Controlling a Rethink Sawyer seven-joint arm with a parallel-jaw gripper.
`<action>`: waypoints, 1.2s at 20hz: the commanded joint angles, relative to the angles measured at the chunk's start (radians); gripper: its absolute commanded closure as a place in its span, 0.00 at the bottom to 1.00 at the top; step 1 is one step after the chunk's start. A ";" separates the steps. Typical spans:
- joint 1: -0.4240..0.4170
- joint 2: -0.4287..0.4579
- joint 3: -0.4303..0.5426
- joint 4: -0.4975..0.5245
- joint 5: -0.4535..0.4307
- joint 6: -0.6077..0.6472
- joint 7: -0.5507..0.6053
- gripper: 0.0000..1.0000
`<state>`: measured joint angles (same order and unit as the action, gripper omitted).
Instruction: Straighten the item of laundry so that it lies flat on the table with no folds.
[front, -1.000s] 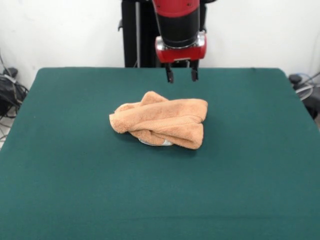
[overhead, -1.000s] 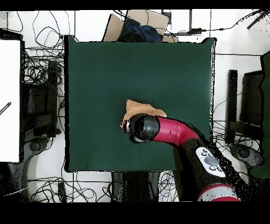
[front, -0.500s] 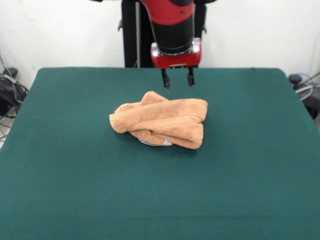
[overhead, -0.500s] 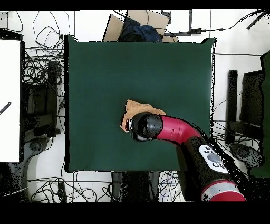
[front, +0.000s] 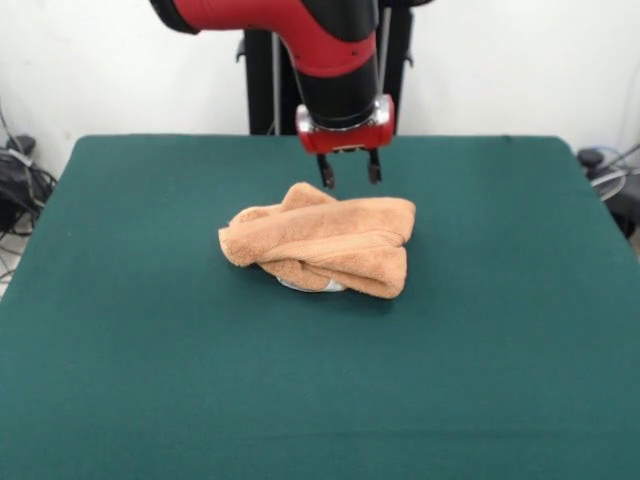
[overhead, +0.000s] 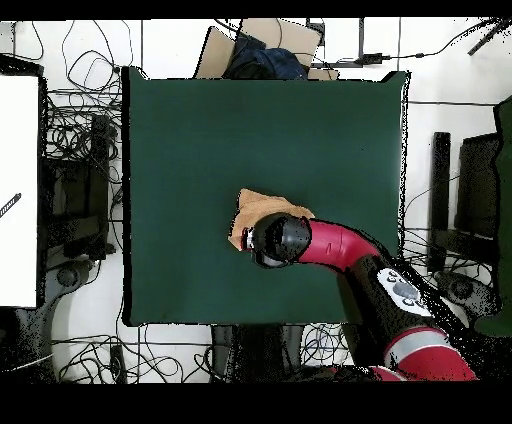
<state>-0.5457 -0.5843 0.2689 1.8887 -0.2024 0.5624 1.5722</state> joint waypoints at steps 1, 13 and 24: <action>0.021 0.050 0.045 -0.065 -0.071 0.047 -0.032 0.00; 0.039 0.030 0.037 -0.041 -0.067 0.043 0.019 0.00; 0.048 0.047 0.026 -0.060 -0.064 0.069 0.022 0.00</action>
<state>-0.5297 -0.5478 0.2687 1.8853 -0.2317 0.5624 1.5722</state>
